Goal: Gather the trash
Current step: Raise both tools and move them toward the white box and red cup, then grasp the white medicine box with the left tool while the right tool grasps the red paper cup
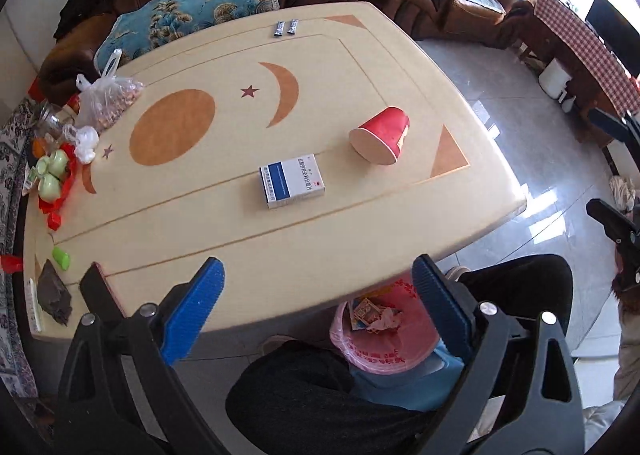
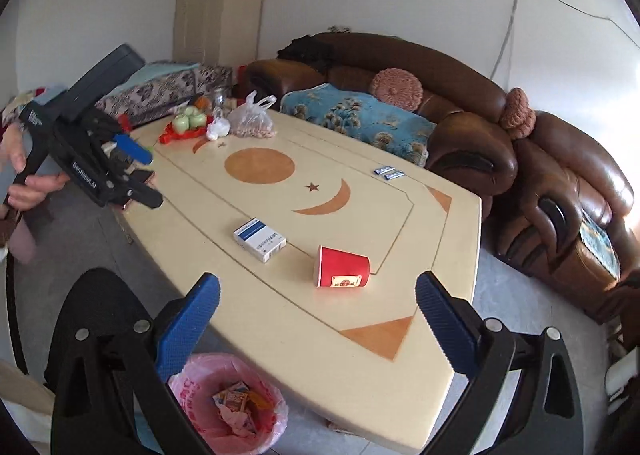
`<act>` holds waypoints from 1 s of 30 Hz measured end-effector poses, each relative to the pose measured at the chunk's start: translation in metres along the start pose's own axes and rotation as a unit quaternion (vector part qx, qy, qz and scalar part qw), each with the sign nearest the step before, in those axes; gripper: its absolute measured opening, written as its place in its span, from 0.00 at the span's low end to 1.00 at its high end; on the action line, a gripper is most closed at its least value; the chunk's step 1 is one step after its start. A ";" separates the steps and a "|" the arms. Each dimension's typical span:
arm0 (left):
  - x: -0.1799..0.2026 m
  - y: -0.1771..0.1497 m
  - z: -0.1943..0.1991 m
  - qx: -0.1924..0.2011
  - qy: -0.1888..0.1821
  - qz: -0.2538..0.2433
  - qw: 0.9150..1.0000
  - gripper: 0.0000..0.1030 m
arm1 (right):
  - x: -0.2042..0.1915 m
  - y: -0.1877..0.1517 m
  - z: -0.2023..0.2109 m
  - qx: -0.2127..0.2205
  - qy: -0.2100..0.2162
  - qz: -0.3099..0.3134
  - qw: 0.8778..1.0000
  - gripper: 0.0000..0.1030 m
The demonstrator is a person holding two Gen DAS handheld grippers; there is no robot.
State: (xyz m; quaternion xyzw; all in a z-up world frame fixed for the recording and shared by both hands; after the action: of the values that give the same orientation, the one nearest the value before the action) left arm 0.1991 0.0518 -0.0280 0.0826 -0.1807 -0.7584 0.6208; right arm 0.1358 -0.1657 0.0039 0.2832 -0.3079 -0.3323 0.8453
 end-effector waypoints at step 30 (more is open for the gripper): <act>0.037 0.036 -0.175 -0.151 0.016 -0.371 0.916 0.90 | 0.025 -0.004 -0.205 -0.185 0.250 0.206 0.928 0.93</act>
State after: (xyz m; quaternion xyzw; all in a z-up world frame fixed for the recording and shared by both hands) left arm 0.2849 -0.0205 -0.1718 0.0617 -0.0107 -0.9508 0.3033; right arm 0.2944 -0.1302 -0.1239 0.1264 -0.0712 -0.1200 0.9821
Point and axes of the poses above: each gripper's, at about its wrist camera, not at the fingertips, and z roughly against the way its jaws point, x to its right, y to its top, the point moved 6 cm from there along -z, roughly the way its jaws point, and after that the axes turned 15 degrees about z, right-handed, at the moved point
